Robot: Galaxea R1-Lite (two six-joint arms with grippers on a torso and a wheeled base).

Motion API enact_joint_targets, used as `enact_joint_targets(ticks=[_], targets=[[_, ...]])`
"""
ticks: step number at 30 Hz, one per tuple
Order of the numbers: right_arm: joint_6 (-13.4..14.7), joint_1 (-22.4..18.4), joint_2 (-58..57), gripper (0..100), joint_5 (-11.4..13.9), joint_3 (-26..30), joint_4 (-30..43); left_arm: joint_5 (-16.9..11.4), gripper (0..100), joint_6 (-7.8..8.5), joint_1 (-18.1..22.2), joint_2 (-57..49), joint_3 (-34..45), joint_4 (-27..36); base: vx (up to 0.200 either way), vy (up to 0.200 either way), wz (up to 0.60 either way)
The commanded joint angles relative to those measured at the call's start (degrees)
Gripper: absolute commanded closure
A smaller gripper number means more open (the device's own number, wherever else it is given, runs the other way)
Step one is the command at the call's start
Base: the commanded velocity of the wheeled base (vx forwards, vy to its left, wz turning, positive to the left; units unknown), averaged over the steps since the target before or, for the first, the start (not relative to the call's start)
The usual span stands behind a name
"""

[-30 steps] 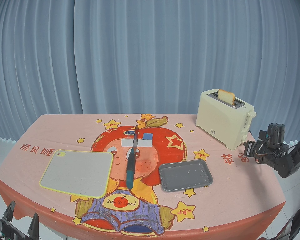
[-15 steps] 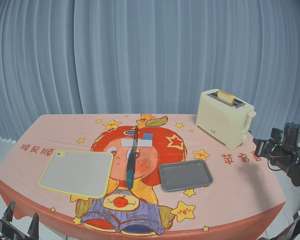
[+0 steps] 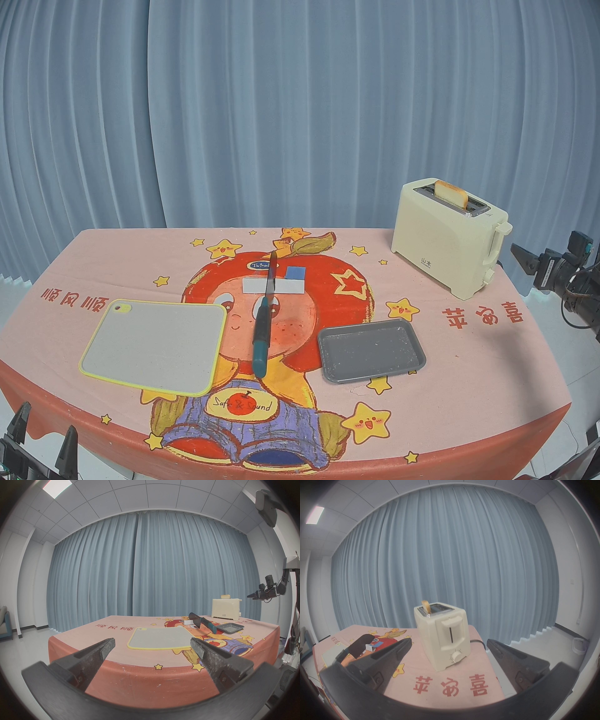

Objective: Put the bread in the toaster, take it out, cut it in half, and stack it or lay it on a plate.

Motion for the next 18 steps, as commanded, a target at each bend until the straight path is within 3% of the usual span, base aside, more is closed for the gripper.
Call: enact_joint_targets(ticks=[1,6,9,18], targets=[[-0.1,0.3,-0.9,0,0.5,-2.1,0.2,0.0,0,-0.04,0.0,-0.9,1.0,0.0,0.0,0.0,0.0],[-1.0,1.4,-0.9,0,2.0,-3.7,0.4,0.0,0,-0.04,0.0,-0.9,1.0,0.0,0.0,0.0,0.0],[-3.6,1.9,-0.6,0,4.5,-4.1,0.5,0.0,0,-0.04,0.0,-0.9,1.0,0.0,0.0,0.0,0.0],[-4.4,1.9,-0.8,0,4.7,-9.4,6.6,0.0,0,-0.04,0.0,-0.9,1.0,0.0,0.0,0.0,0.0]])
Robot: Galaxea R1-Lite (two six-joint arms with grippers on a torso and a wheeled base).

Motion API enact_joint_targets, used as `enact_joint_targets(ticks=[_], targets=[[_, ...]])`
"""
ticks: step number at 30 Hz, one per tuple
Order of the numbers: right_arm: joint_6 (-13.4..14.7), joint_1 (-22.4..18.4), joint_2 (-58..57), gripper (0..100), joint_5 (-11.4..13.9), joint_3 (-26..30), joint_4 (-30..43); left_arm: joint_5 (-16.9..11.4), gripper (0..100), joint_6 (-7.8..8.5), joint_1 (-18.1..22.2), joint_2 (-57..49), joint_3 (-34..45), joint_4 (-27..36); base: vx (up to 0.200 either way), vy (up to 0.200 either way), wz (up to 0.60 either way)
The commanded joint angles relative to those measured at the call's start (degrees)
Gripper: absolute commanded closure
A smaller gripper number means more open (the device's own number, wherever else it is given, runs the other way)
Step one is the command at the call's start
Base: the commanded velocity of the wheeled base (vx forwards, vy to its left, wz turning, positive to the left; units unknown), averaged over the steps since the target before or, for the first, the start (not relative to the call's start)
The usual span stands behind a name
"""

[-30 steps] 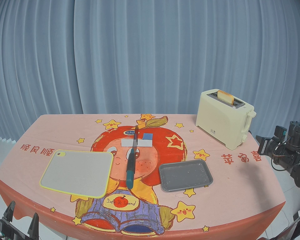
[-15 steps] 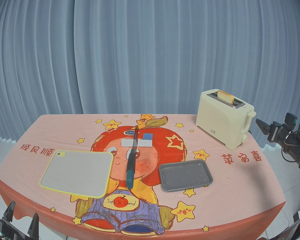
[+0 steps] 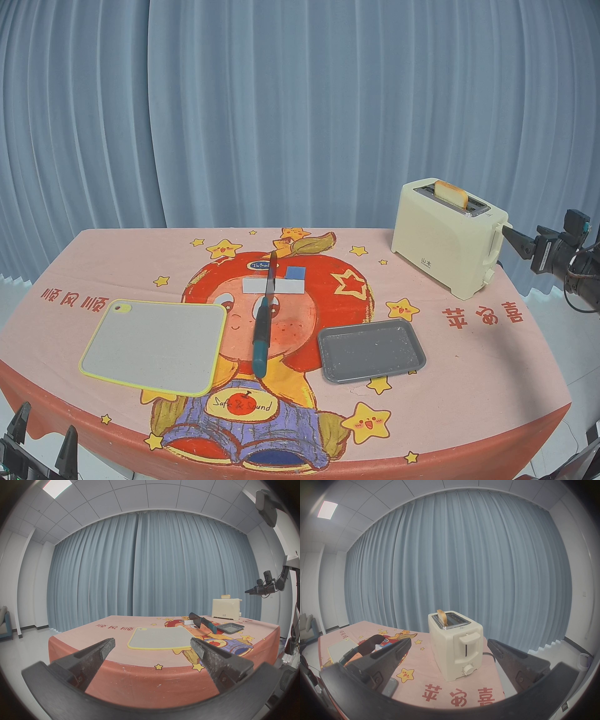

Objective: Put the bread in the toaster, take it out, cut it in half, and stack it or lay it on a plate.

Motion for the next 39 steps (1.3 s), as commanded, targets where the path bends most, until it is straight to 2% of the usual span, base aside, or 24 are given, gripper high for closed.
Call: enact_joint_targets(ticks=[1,9,11,20,25,28,36,39], targets=[[0.0,-0.3,0.2,0,0.2,-3.1,1.6,0.0,0,-0.04,0.0,-0.9,1.0,0.0,0.0,0.0,0.0],[-0.4,-0.3,1.0,0,1.0,-7.4,6.7,0.0,0,-0.04,0.0,-0.9,1.0,0.0,0.0,0.0,0.0],[-1.3,-0.3,2.3,0,1.7,-8.5,6.7,0.0,0,-0.04,0.0,-0.9,1.0,0.0,0.0,0.0,0.0],[-1.9,0.3,7.6,0,1.7,-12.9,6.7,0.0,0,-0.04,0.0,-0.9,1.0,0.0,0.0,0.0,0.0],[-4.3,0.8,10.7,0,2.0,-14.4,6.0,0.1,0,-0.04,0.0,-0.9,1.0,0.0,0.0,0.0,0.0],[-4.6,1.3,11.3,0,2.0,-15.1,6.0,0.0,0,-0.04,0.0,-0.9,1.0,0.0,0.0,0.0,0.0],[-5.4,1.4,14.8,0,1.8,-20.0,6.0,0.0,0,-0.04,0.0,-0.9,1.0,0.0,0.0,0.0,0.0],[-6.7,1.4,16.4,0,1.5,-22.3,6.0,0.0,0,-0.04,0.0,-0.9,1.0,0.0,0.0,0.0,0.0]])
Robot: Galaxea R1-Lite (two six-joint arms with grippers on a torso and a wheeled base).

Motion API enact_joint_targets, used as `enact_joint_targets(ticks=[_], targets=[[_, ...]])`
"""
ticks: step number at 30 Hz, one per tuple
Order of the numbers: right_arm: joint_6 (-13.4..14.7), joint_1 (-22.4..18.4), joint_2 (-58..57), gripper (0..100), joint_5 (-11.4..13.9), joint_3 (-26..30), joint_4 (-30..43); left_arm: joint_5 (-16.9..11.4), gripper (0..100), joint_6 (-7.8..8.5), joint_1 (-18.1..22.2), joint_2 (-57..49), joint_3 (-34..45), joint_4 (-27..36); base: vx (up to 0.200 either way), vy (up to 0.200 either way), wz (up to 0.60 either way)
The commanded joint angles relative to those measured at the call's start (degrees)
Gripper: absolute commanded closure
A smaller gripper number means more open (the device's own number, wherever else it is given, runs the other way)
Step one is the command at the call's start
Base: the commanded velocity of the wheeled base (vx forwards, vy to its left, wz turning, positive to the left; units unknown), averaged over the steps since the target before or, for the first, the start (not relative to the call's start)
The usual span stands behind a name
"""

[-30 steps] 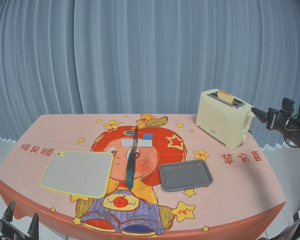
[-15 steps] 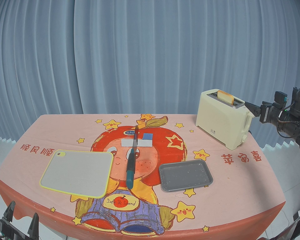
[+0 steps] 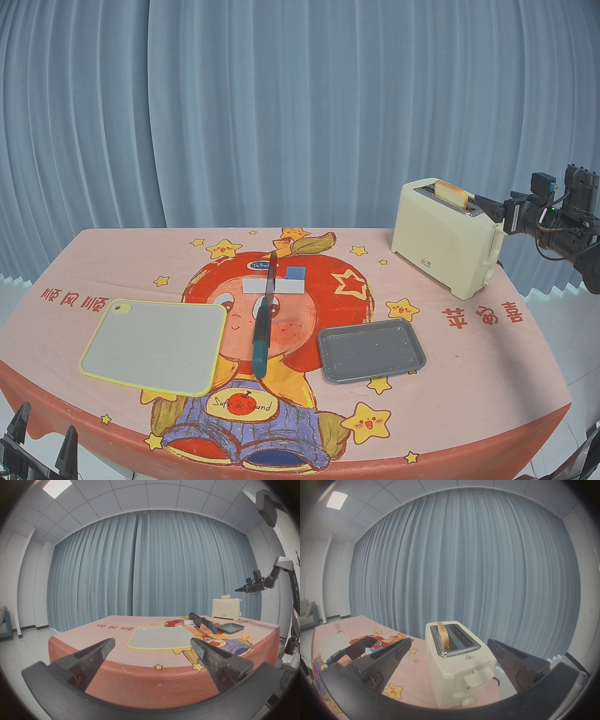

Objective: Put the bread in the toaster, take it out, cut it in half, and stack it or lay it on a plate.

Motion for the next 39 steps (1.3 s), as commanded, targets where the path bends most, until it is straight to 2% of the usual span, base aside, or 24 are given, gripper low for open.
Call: enact_joint_targets(ticks=[1,4,12,16,25,39], targets=[[-1.6,0.0,3.2,0,-0.2,-2.7,0.0,0.0,0,-0.02,0.0,-0.9,1.0,0.0,0.0,0.0,0.0],[-3.1,-0.2,4.4,0,-0.2,-3.4,-0.1,0.1,0,-0.02,0.0,-0.9,1.0,0.0,0.0,0.0,0.0],[-3.7,-0.4,7.8,0,-0.2,-7.3,-0.2,0.0,0,-0.02,0.0,-0.9,1.0,0.0,0.0,0.0,0.0],[-5.4,-0.7,9.3,0,-0.1,-8.6,-0.3,0.0,0,-0.02,0.0,-0.9,1.0,0.0,0.0,0.0,0.0],[-5.6,0.7,12.7,0,-0.3,-12.4,-0.3,0.1,0,-0.02,0.0,-0.9,1.0,0.0,0.0,0.0,0.0],[-6.3,1.6,17.1,0,-0.6,-14.9,-0.3,0.1,0,-0.02,0.0,-0.9,1.0,0.0,0.0,0.0,0.0]])
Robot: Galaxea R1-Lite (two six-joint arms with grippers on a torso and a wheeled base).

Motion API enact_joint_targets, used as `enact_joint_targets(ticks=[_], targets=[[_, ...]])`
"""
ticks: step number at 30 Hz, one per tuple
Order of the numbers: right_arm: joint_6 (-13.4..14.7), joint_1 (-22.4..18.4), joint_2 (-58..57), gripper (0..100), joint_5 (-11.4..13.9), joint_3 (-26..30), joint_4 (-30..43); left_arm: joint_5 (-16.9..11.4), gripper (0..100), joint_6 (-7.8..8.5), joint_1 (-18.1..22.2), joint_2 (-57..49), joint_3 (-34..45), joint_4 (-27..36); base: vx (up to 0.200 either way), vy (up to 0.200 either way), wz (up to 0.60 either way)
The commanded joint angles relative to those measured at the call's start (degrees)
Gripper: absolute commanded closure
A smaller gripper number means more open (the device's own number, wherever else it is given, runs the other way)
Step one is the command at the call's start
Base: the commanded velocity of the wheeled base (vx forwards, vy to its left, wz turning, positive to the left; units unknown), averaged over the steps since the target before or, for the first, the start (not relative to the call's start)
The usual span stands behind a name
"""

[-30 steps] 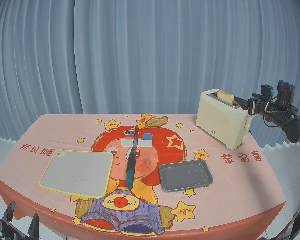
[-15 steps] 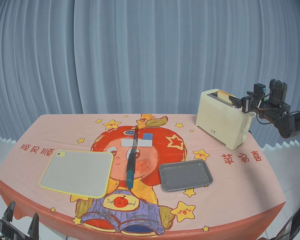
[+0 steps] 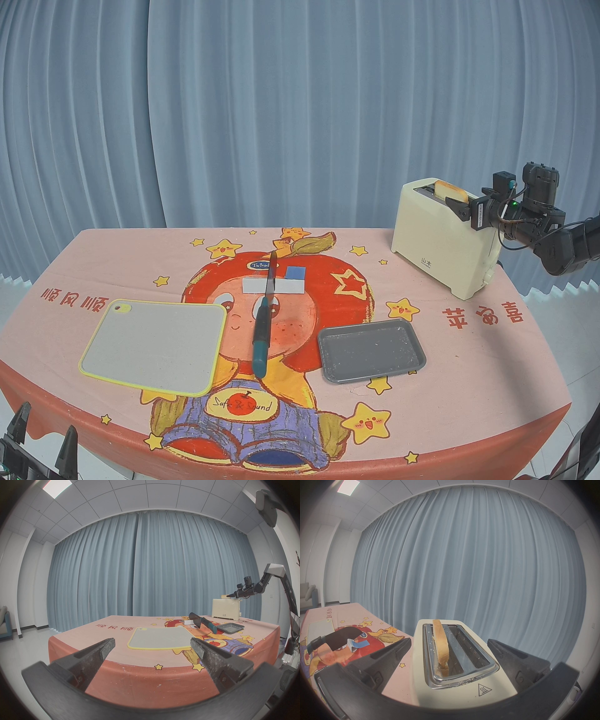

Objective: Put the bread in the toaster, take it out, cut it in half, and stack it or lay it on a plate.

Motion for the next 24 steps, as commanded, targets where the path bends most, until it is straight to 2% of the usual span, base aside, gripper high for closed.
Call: enact_joint_targets(ticks=[1,3,4,24], targets=[[-0.1,0.1,1.5,0,0.0,-0.8,0.0,0.1,0,-0.02,0.0,-0.9,1.0,0.0,0.0,0.0,0.0],[-0.1,0.0,2.4,0,-0.5,-2.1,0.0,0.1,0,-0.02,0.0,-0.9,1.0,0.0,0.0,0.0,0.0],[-0.1,0.0,2.7,100,-0.5,-2.8,0.0,0.0,0,-0.02,0.0,-0.9,1.0,0.0,0.0,0.0,0.0],[0.0,0.5,2.7,100,-0.4,-4.1,-0.2,0.0,0,-0.02,0.0,-0.9,1.0,0.0,0.0,0.0,0.0]])
